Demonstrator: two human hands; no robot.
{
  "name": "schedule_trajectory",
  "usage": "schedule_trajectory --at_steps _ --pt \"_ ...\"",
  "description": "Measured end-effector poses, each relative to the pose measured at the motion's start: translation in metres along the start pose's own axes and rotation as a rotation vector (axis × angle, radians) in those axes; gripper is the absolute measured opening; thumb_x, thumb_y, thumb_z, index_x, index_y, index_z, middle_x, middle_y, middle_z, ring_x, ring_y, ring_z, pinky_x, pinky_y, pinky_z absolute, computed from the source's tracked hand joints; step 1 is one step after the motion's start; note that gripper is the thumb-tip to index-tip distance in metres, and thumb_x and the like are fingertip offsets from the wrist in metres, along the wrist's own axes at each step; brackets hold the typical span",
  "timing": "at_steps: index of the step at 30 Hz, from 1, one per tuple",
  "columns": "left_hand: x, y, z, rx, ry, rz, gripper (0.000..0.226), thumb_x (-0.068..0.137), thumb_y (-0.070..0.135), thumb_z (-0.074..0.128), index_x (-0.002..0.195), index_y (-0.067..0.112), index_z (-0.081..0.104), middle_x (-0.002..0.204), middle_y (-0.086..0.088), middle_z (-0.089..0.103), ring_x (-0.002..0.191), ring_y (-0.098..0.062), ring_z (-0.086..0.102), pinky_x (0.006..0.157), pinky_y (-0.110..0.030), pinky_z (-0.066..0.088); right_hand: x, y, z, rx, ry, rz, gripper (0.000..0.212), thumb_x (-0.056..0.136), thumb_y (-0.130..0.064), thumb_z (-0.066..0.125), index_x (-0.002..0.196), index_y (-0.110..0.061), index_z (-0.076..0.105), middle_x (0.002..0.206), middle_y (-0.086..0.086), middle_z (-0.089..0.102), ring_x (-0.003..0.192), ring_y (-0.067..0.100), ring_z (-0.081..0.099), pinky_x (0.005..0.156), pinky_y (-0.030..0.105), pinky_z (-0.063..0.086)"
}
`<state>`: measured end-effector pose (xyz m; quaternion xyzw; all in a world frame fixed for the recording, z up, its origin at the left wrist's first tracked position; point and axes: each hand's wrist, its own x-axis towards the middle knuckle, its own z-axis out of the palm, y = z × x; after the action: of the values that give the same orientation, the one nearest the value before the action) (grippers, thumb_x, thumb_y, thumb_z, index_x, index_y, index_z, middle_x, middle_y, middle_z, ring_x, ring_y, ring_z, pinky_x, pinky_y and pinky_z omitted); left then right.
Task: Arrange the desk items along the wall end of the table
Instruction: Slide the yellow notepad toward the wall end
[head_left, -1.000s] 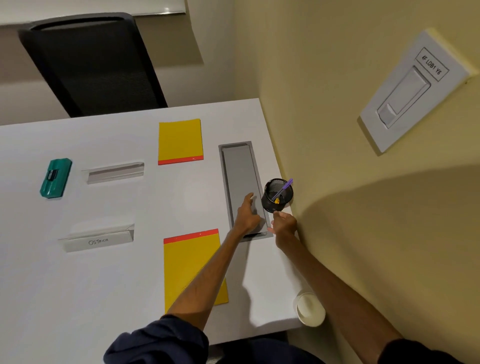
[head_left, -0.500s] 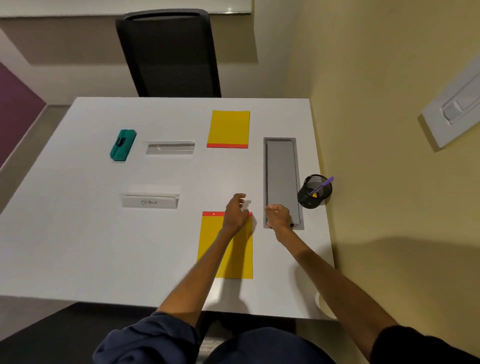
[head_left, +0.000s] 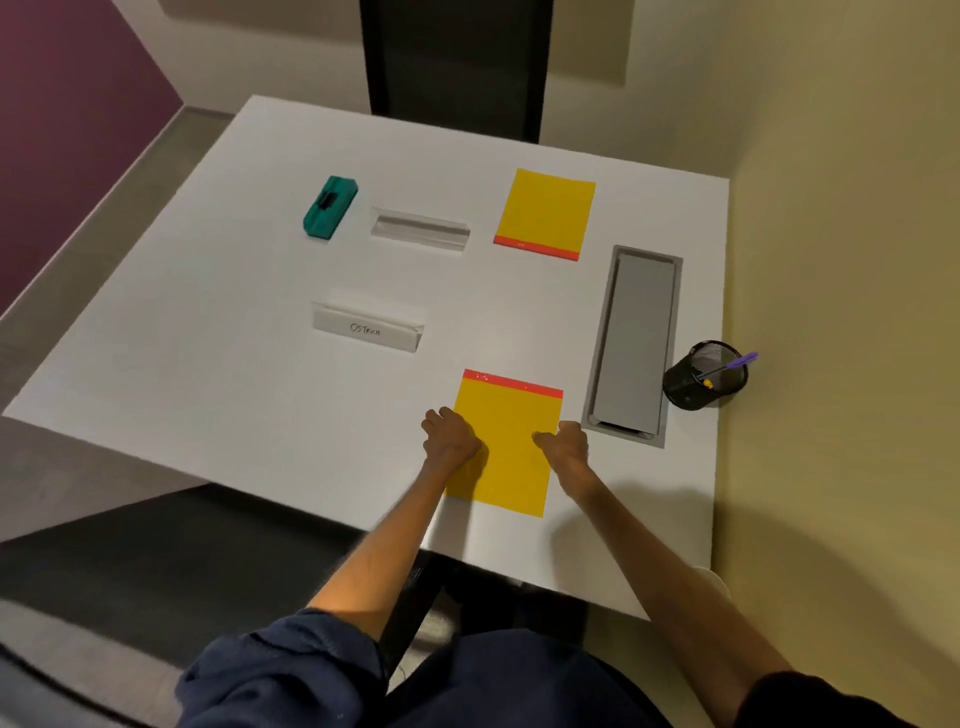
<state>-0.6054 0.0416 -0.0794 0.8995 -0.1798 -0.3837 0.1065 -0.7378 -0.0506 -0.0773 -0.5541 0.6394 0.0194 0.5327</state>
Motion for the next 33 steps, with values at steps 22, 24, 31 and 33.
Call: schedule_trajectory --at_steps 22,24,31,33 --pt "-0.004 -0.024 -0.007 -0.65 0.072 0.072 0.056 0.09 0.018 0.07 0.133 -0.003 0.04 0.133 -0.021 0.053 0.122 -0.035 0.055 0.099 -0.042 0.046 0.003 0.025 -0.013 0.447 -0.23 0.002 0.038 0.096 -0.006 0.058 0.135 -0.002 0.056 0.134 0.016 0.06 0.128 0.033 0.054 0.112 0.045 0.041" --pt "-0.005 -0.02 -0.016 -0.684 0.052 0.145 0.051 0.091 0.013 0.069 0.133 -0.004 0.046 0.132 -0.022 0.058 0.12 -0.037 0.059 0.101 -0.044 0.048 0.0 0.021 -0.015 0.47 -0.225 -0.022 0.033 0.095 -0.006 0.06 0.129 -0.004 0.06 0.126 0.014 0.064 0.119 0.031 0.059 0.107 0.044 0.045" --pt "-0.002 0.001 -0.054 -0.582 -0.104 0.382 0.045 0.09 0.003 0.067 0.131 -0.008 0.053 0.127 -0.028 0.061 0.113 -0.041 0.063 0.101 -0.054 0.05 -0.004 -0.008 -0.033 0.116 0.056 -0.394 0.068 0.085 -0.015 0.076 0.144 -0.015 0.042 0.146 0.006 0.045 0.135 0.026 0.044 0.112 0.05 0.042" --pt "-0.003 0.013 -0.068 -0.548 -0.182 0.433 0.043 0.089 0.001 0.066 0.13 -0.008 0.053 0.126 -0.031 0.061 0.106 -0.037 0.064 0.097 -0.05 0.052 -0.005 -0.018 -0.041 -0.007 0.102 -0.524 0.074 0.084 -0.022 0.077 0.147 -0.022 0.038 0.148 0.003 0.045 0.137 0.026 0.042 0.112 0.052 0.037"
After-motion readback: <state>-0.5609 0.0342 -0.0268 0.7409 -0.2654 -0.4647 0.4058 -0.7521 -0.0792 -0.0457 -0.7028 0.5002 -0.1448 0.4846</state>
